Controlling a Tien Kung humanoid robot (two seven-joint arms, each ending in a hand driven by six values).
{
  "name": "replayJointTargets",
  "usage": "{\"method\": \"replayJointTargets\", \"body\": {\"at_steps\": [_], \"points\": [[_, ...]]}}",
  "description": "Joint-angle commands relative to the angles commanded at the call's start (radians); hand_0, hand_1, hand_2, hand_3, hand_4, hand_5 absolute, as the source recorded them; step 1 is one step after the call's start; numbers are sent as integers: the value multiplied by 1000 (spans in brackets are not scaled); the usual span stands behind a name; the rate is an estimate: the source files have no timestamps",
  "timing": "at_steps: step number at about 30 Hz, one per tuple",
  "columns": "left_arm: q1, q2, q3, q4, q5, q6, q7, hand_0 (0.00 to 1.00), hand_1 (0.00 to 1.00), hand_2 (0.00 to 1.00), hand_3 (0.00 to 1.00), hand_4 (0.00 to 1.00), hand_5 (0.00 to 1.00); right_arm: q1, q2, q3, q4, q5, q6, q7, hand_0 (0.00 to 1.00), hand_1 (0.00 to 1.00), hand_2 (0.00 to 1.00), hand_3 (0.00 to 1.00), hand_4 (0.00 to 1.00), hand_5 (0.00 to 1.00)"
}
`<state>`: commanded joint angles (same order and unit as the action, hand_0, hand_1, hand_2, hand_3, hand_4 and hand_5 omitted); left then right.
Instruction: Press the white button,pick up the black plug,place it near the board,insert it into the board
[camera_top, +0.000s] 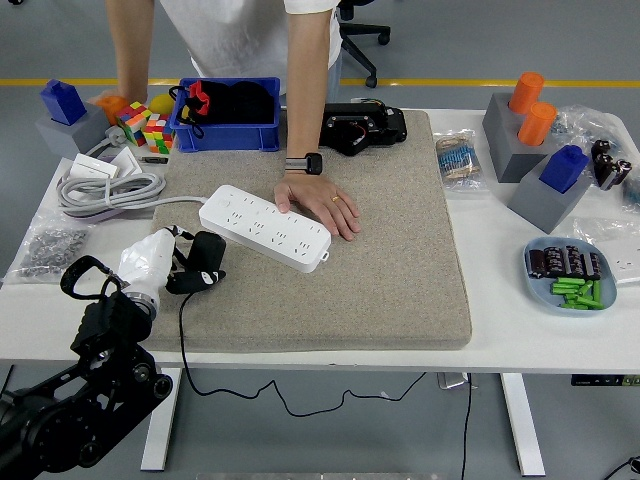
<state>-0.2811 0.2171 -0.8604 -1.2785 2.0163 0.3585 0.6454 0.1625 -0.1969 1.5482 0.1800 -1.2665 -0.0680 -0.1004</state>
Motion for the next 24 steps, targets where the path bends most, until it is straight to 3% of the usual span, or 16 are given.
{"method": "replayJointTargets", "body": {"at_steps": [4,5,10,11,14,16,17,23,24], "points": [[-1,1,-1,-3,6,11,0,309,310,347,603,890,130,-1,0,1,0,-1,-2,3,628,601,600,583,657,403],[-2,0,0,-2,8,15,0,258,281,333,583,803,27,-1,0,0,0,0,-3,3,627,601,598,581,655,404],[-3,-1,5,-2,17,26,0,258,281,333,583,803,27,-1,1,-2,0,1,-3,5,627,601,598,581,655,404],[-3,-1,7,-2,16,27,0,245,260,299,576,727,2,-1,1,-2,0,1,-3,5,627,600,596,581,653,405],[-2,-2,10,0,17,35,-4,245,260,299,576,727,2,-2,1,-2,0,0,-4,6,627,600,596,581,653,405],[-3,-3,11,1,17,45,-17,245,260,299,576,727,2,-2,1,-3,0,0,-4,7,627,600,596,581,653,405],[-3,-3,12,2,17,52,-26,235,202,231,517,709,2,-1,1,-2,0,0,-5,7,627,600,596,581,653,405],[-3,0,7,-4,15,85,-65,235,202,231,517,709,2,0,2,-1,0,1,-6,9,626,598,595,581,652,402],[-4,1,5,-7,14,87,-68,220,182,207,481,664,2,0,2,-1,0,1,-6,9,626,598,594,581,650,399]]}}
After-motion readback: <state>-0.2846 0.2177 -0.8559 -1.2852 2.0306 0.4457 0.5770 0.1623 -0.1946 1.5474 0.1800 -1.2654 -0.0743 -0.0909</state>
